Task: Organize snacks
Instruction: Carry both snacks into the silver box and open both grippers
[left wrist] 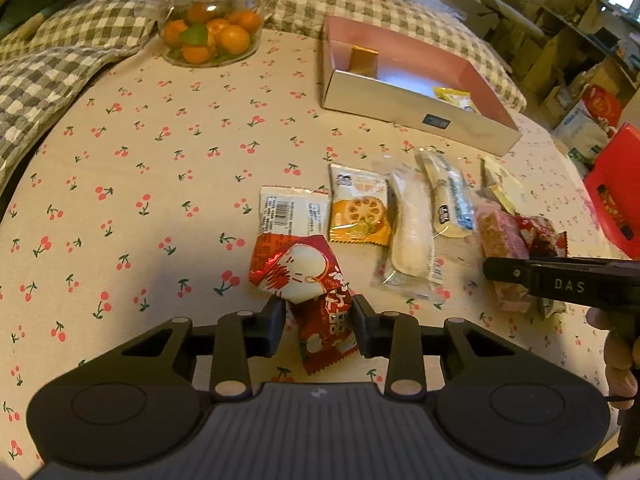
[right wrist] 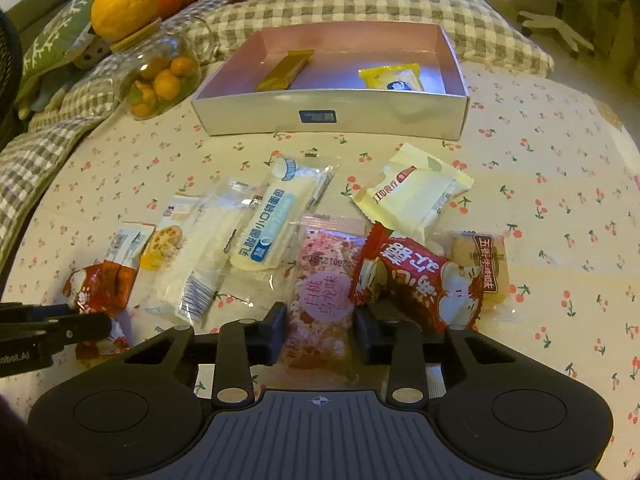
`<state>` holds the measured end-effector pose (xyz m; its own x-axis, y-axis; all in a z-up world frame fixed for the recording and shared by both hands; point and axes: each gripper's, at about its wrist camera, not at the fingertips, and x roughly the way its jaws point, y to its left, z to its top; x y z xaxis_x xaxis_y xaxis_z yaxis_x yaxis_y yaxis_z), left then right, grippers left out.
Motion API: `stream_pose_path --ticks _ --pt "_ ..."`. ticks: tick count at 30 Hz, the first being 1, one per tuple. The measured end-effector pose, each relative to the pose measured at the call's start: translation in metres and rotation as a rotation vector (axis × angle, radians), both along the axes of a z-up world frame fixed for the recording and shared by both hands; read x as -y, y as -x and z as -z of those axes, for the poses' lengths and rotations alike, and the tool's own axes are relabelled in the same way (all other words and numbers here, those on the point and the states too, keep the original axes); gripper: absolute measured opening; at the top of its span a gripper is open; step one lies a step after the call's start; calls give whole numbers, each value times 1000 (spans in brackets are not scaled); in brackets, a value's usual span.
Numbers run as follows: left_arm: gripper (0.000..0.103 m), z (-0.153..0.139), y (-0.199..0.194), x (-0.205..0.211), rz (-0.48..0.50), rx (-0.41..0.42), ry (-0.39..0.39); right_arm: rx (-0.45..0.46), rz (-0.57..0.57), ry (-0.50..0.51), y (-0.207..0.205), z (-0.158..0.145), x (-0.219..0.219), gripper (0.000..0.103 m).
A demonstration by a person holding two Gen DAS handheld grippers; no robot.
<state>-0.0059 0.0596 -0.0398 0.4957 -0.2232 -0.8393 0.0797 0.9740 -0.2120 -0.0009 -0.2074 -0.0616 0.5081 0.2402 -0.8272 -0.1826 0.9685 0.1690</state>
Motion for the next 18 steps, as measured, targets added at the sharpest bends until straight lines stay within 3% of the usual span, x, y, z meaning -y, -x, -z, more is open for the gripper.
stream_pose_path --ticks 18 --pt "31 -18 -3 -6 -3 34 99 5 -20 -147 4 -32 3 32"
